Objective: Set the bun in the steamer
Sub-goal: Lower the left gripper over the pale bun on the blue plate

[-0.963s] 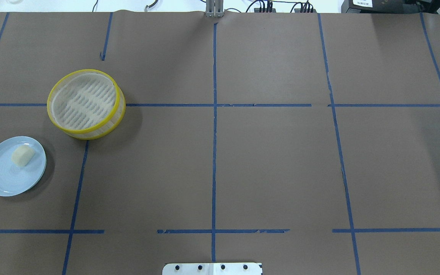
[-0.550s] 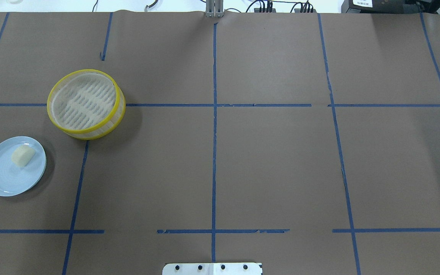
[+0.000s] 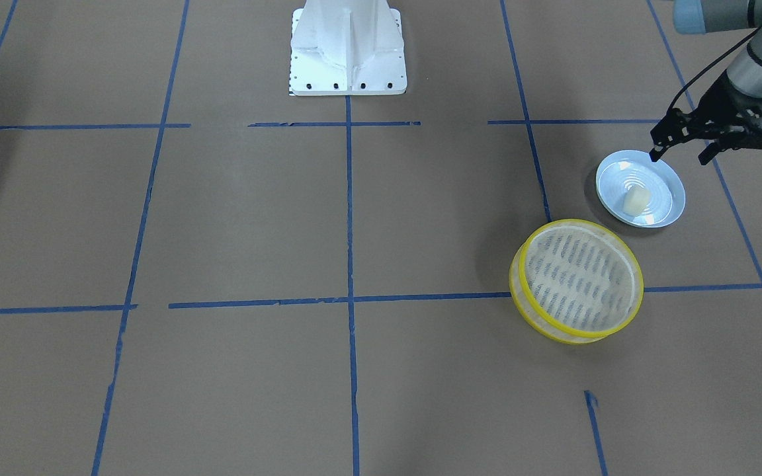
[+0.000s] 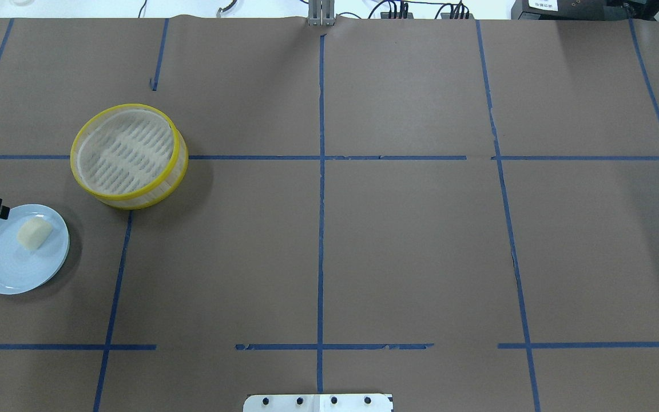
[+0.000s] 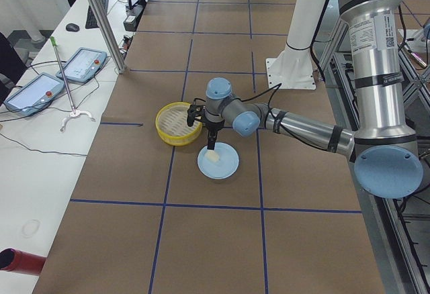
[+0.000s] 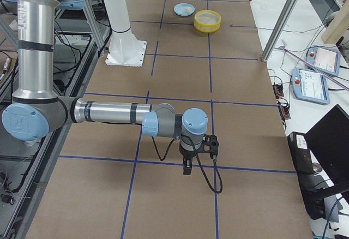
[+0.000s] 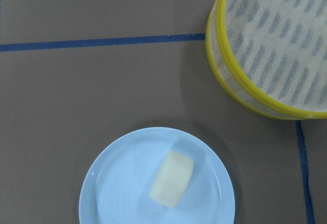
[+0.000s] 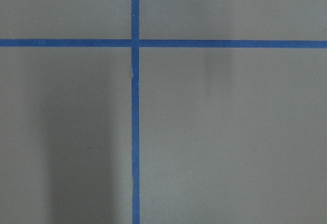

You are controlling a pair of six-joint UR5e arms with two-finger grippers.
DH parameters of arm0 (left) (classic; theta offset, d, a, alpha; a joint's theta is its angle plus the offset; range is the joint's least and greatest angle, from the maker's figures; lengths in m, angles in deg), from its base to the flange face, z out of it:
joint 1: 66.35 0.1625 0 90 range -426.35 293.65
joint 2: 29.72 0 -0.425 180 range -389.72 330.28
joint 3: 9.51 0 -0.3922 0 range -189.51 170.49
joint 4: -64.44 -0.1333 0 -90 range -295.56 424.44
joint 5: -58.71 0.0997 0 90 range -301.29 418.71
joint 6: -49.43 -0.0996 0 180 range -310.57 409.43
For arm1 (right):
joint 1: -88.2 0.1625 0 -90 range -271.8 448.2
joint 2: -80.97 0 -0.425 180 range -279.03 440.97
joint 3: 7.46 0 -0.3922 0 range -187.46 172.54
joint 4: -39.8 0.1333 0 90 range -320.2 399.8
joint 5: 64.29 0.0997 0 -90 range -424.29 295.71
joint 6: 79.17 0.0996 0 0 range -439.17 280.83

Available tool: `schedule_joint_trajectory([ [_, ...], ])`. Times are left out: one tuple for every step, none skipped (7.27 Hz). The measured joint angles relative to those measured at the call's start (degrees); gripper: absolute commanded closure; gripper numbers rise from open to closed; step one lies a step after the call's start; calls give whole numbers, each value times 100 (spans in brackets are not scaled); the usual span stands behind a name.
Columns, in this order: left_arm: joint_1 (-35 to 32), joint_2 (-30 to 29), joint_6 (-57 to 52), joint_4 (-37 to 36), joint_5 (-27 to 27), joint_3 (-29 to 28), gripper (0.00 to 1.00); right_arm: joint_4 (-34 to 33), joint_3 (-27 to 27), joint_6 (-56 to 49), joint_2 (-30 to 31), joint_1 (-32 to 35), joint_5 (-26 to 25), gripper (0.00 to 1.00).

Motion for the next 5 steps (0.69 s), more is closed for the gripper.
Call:
schedule_joint_trajectory([
  [233, -315, 41, -5, 105, -346, 0, 0, 0, 0, 0, -1, 0, 0],
  [389, -550, 44, -7, 175, -647, 0, 0, 0, 0, 0, -3, 0, 0],
  [471, -669, 14, -4, 206, -835, 0, 0, 0, 0, 0, -3, 0, 0],
  [502, -705, -62, -4, 219, -929, 0, 0, 0, 0, 0, -2, 0, 0],
  [510, -698, -197, -8, 226, -972, 0, 0, 0, 0, 0, -3, 0, 0],
])
